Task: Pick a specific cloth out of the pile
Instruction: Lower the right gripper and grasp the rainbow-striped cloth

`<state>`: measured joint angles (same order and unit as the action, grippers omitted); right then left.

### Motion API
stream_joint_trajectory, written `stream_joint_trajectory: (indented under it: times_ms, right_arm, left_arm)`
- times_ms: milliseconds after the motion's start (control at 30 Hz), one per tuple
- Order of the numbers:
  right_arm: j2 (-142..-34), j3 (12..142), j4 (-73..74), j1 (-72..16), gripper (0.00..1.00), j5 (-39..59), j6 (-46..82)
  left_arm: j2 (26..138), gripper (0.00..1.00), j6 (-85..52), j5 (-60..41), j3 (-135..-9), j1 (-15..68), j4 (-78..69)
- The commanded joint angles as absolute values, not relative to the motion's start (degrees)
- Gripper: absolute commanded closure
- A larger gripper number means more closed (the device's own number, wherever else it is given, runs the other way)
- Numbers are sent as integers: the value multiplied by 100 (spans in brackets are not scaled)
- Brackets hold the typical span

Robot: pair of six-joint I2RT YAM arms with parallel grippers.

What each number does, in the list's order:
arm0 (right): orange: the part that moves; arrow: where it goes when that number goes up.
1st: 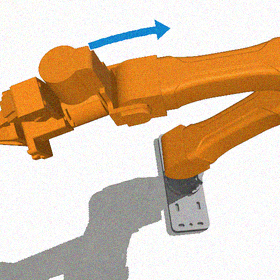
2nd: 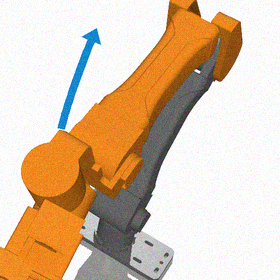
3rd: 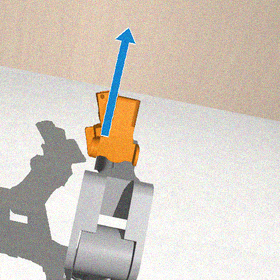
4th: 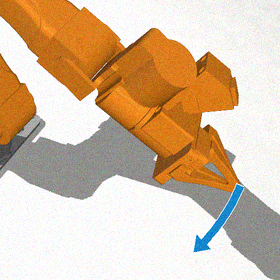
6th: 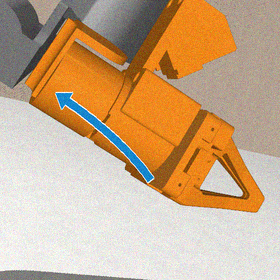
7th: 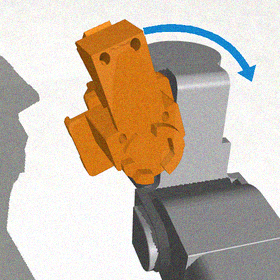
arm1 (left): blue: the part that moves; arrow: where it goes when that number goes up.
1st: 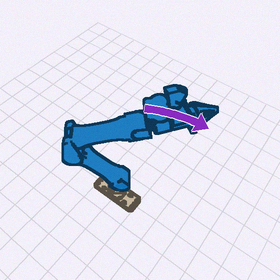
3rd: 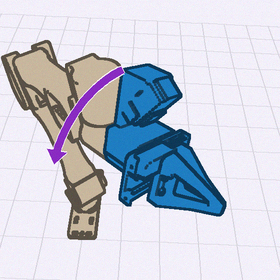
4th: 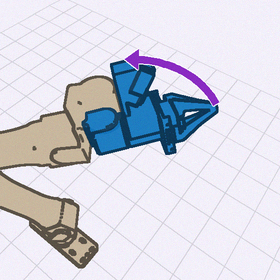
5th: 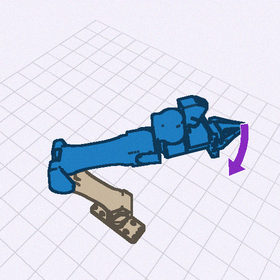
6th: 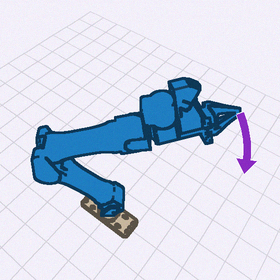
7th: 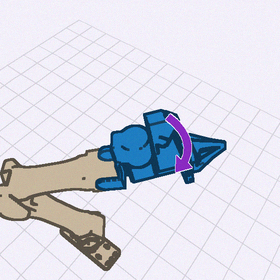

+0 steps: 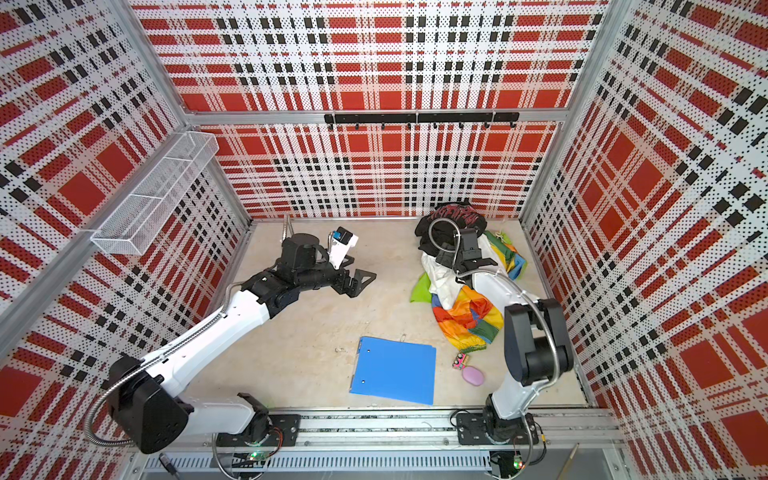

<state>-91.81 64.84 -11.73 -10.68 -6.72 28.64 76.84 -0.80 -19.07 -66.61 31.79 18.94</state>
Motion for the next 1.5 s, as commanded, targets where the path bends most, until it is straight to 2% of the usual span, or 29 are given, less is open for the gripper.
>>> stream_joint_trajectory:
  times_ms: [0, 133, 333, 600, 833, 933, 1100, 1200, 1267, 1467]
  right_arm:
    - [-8426, 6232, -1360, -876, 8, -601, 2605]
    - [-7680, 5602, -1666, -391, 1, -298, 2878]
    - [-7075, 4544, -1869, 572, 0, 266, 3052]
    - [-7528, 3920, -1604, 826, 0, 527, 2860]
    - [-8134, 3758, -1348, 823, 1, 328, 2924]
    - [-8247, 3692, -1225, 826, 16, 274, 2961]
    - [-8402, 3781, -1132, 826, 62, 319, 2922]
    - [-8257, 3831, -1142, 825, 81, 264, 2927]
    - [-8080, 3886, -1182, 826, 89, 270, 2910]
    - [-7535, 4162, -1289, 817, 95, 582, 2873]
  left_arm:
    - [7510, 1, -80, -1909, -6741, 3183, 1834]
    - [7462, 1, -83, -1893, -6738, 3192, 1829]
    - [7462, 1, -114, -2021, -6747, 3204, 1809]
    - [7453, 1, -153, -2050, -6724, 3215, 1775]
    - [7456, 1, -144, -2000, -6715, 3217, 1781]
    - [7457, 1, -145, -1991, -6715, 3227, 1776]
    - [7476, 1, -134, -1981, -6715, 3220, 1775]
    - [7462, 1, -131, -1964, -6715, 3218, 1784]
    - [7444, 1, -129, -1943, -6715, 3218, 1781]
    - [7444, 1, -132, -1968, -6715, 3223, 1775]
